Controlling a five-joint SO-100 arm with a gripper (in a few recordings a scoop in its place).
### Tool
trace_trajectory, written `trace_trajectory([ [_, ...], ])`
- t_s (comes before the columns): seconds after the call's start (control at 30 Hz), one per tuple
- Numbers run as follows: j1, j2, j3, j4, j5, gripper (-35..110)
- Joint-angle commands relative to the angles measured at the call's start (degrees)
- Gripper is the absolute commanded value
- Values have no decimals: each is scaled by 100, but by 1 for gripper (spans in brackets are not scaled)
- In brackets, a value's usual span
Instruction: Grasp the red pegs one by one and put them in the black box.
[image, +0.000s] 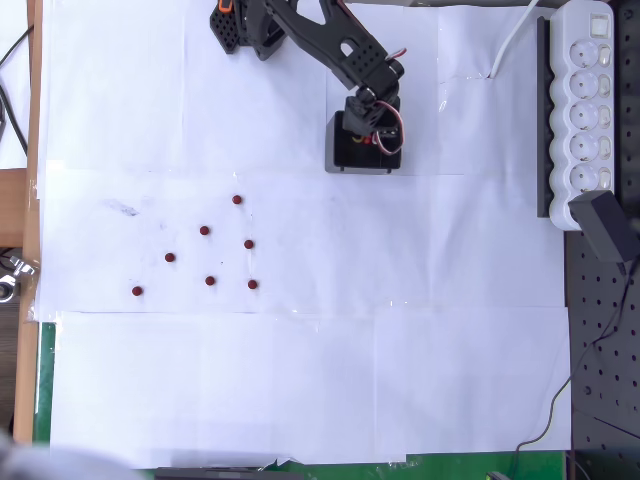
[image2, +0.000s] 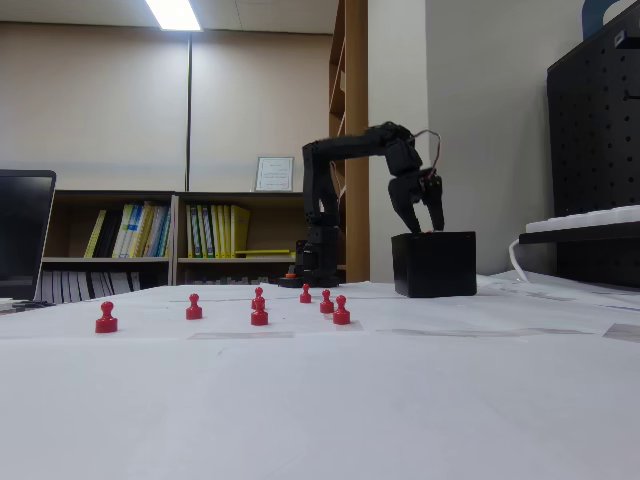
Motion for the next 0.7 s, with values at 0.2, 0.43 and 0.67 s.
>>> trace_trajectory([
  [0.2, 149, -562, 62, -246, 0, 16],
  [0.43, 598, -1397, 861, 378, -114, 21],
  [0.67, 2127, -2329, -62, -316, 1257, 20],
])
